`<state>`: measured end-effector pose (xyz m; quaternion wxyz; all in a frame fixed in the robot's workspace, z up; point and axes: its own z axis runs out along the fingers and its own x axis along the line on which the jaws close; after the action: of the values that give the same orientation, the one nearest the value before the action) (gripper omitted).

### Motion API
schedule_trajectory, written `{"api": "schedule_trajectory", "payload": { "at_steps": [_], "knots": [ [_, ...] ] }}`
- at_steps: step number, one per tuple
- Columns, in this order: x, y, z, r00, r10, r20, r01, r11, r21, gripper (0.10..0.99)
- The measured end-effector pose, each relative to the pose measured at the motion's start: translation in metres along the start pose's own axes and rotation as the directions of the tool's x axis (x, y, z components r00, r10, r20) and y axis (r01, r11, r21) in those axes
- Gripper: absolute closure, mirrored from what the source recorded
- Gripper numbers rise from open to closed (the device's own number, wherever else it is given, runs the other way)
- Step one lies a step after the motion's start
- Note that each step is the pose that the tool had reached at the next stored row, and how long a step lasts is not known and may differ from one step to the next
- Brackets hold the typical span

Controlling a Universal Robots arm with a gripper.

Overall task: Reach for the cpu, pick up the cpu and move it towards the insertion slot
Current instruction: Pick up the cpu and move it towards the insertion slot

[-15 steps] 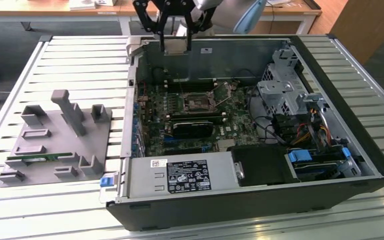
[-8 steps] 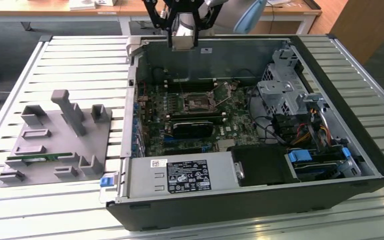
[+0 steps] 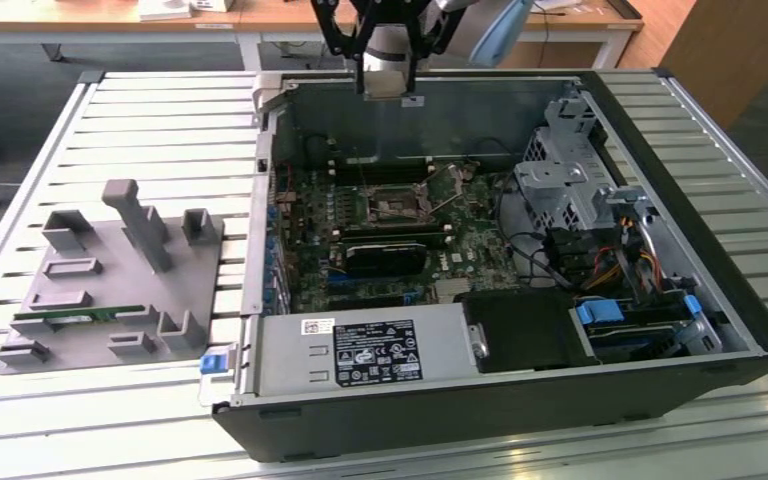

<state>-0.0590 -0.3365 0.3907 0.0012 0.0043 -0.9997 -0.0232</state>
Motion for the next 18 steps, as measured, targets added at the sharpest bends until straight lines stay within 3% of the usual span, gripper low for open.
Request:
{"api": "schedule_trajectory", "payload": {
  "at_steps": [2,3,13,18],
  "knots": [
    [-0.0055,0.0005,0.0003,1.0000,0.000,0.0022,0.000,1.0000,0.000,0.541],
    [-0.0160,0.0017,0.0009,1.0000,0.000,0.0073,0.000,1.0000,0.000,0.541],
    [-0.0198,0.0017,0.0010,1.0000,0.003,0.0080,-0.003,1.0000,0.000,0.541],
    [-0.0198,0.0018,0.0013,0.9992,0.039,0.0102,-0.039,0.9992,0.000,0.541]
  ]
}}
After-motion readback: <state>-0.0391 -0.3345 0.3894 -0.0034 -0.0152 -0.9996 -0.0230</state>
